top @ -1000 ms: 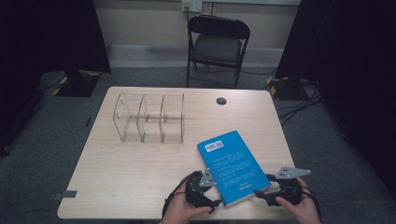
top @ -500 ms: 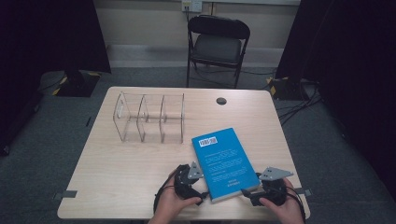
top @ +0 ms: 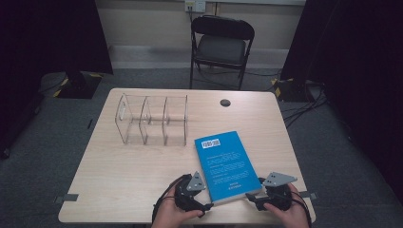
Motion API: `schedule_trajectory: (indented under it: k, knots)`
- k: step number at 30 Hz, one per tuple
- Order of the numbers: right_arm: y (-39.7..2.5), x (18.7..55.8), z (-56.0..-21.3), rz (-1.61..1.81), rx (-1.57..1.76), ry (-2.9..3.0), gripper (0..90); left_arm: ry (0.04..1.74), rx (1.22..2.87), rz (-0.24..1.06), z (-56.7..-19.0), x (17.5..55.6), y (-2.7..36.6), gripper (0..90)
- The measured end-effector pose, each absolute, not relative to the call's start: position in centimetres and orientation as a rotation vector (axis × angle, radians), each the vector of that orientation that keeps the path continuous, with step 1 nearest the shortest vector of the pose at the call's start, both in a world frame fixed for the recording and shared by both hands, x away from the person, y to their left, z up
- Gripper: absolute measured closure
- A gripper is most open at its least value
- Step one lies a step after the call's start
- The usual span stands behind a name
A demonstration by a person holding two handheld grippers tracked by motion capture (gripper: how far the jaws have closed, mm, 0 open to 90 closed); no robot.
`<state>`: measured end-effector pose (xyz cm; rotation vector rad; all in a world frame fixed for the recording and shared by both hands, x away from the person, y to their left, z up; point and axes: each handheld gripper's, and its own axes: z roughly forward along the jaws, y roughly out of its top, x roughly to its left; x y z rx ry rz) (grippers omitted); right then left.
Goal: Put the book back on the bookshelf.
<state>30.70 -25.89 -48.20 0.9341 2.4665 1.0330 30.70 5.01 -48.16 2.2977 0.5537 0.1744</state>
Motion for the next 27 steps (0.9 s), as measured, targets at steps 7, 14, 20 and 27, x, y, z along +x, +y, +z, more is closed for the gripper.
schedule_trajectory:
  k: [7, 14, 20, 27]
  knots:
    - [-25.8, 30.8, -48.2, 1.070, 0.916, 2.468, 33.0, 0.617, 2.329, 0.218, -49.1, 31.2, 4.3, 15.8]
    - [-26.5, 30.5, -49.0, 1.028, 0.870, 2.488, 37.3, 0.636, 2.301, 0.252, -49.5, 31.2, 3.9, 13.7]
    - [-26.2, 30.8, -49.0, 1.020, 0.874, 2.514, 39.2, 0.643, 2.316, 0.248, -49.4, 31.4, 4.0, 12.1]
    - [-25.8, 30.7, -48.5, 1.069, 0.901, 2.489, 43.2, 0.685, 2.320, 0.259, -49.6, 31.5, 3.5, 3.3]
